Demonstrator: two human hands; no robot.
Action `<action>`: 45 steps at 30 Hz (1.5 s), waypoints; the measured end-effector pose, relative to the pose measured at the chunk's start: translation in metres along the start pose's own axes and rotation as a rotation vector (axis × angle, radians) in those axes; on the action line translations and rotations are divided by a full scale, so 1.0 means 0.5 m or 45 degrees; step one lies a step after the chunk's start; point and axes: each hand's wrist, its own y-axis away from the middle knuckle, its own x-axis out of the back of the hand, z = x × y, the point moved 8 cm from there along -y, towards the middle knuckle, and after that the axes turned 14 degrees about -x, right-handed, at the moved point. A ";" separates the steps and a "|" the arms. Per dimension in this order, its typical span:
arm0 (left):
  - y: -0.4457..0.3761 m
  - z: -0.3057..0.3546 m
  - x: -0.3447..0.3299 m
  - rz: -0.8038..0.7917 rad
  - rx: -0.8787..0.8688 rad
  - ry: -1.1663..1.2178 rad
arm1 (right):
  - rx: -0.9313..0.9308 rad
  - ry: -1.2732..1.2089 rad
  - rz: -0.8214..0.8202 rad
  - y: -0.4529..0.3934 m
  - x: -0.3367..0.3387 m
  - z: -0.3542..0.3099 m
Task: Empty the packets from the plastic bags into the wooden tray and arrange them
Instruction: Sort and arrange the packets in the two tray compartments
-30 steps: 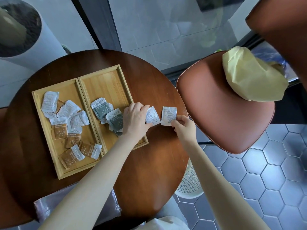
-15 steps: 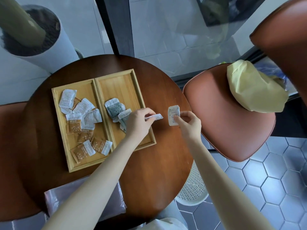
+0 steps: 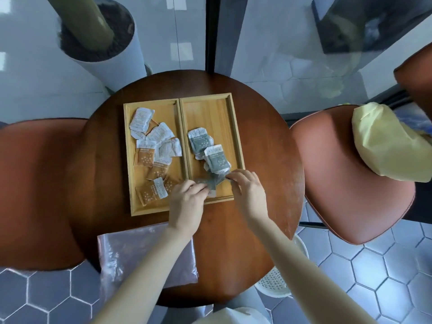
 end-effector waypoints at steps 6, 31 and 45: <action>0.014 0.004 -0.041 -0.190 0.082 -0.049 | 0.251 0.513 -0.083 0.061 -0.077 0.003; -0.150 -0.124 -0.067 -0.508 0.209 -0.013 | 0.199 0.608 -0.348 -0.149 -0.085 -0.053; -0.140 -0.113 -0.074 -0.668 0.185 -0.032 | 0.312 0.373 -0.145 -0.122 -0.059 -0.078</action>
